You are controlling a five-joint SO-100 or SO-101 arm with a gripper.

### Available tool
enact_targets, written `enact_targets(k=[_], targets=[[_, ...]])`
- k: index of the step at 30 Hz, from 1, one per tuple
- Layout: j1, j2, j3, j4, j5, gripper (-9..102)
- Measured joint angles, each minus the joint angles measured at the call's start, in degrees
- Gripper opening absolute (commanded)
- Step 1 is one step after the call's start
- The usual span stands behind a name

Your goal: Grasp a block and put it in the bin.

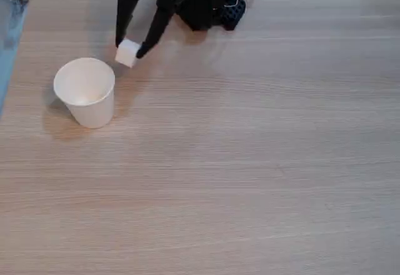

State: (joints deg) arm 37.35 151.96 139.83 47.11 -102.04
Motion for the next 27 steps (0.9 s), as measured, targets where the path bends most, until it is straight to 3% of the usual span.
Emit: enact_targets(k=[27], targets=[[5.98,-21.09,-10.37,-9.14,0.62,3]])
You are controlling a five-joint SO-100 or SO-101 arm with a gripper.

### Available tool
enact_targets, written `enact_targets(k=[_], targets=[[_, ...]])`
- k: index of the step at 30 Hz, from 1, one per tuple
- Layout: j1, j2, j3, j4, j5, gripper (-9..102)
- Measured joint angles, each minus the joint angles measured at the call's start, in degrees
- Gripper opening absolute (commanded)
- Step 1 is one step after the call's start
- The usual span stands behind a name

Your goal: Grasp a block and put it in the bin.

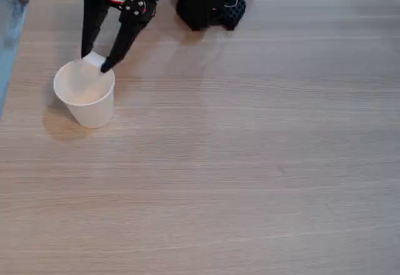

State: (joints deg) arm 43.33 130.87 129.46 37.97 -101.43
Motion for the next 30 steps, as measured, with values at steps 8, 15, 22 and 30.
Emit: enact_targets(k=[8,15,22,30], targets=[[1.41,-0.18,0.0,0.0,0.0,3],[2.2,-0.7,0.0,0.0,0.0,4],[3.16,-0.7,0.0,0.0,0.0,20],[3.6,-0.7,0.0,0.0,-0.35,31]])
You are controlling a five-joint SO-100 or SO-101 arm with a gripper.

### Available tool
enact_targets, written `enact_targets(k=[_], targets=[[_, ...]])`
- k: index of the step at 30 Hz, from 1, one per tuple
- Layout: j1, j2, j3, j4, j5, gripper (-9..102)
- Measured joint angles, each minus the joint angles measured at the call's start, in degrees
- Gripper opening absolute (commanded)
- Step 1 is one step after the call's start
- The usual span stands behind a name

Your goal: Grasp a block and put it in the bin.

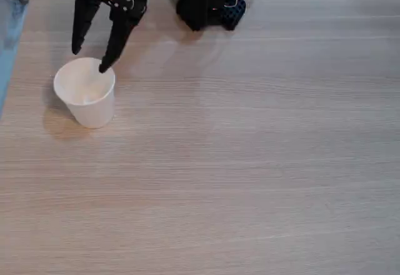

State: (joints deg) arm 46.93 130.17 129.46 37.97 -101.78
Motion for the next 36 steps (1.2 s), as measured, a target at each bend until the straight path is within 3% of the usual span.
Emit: enact_targets(k=[8,18,25,36], targets=[[-0.26,0.0,0.0,0.0,0.0,29],[-3.16,2.11,0.0,0.44,0.79,13],[-11.07,7.82,0.0,3.96,3.34,1],[-29.18,19.95,1.14,13.45,7.21,0]])
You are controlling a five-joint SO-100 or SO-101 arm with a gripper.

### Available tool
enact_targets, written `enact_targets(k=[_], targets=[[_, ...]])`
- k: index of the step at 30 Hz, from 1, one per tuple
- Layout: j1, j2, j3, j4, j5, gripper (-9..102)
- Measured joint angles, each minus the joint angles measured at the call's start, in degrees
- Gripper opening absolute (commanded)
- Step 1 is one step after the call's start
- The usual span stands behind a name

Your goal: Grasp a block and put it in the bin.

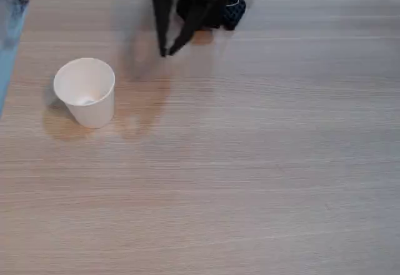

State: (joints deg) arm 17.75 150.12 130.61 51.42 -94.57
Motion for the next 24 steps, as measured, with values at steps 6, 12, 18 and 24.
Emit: enact_targets(k=[6,12,18,24], targets=[[-11.69,8.26,6.59,3.25,2.11,0],[-20.57,17.75,16.7,5.8,2.29,0],[-24.43,26.54,25.75,10.2,3.87,0],[-24.7,38.32,34.45,16.7,3.08,0]])
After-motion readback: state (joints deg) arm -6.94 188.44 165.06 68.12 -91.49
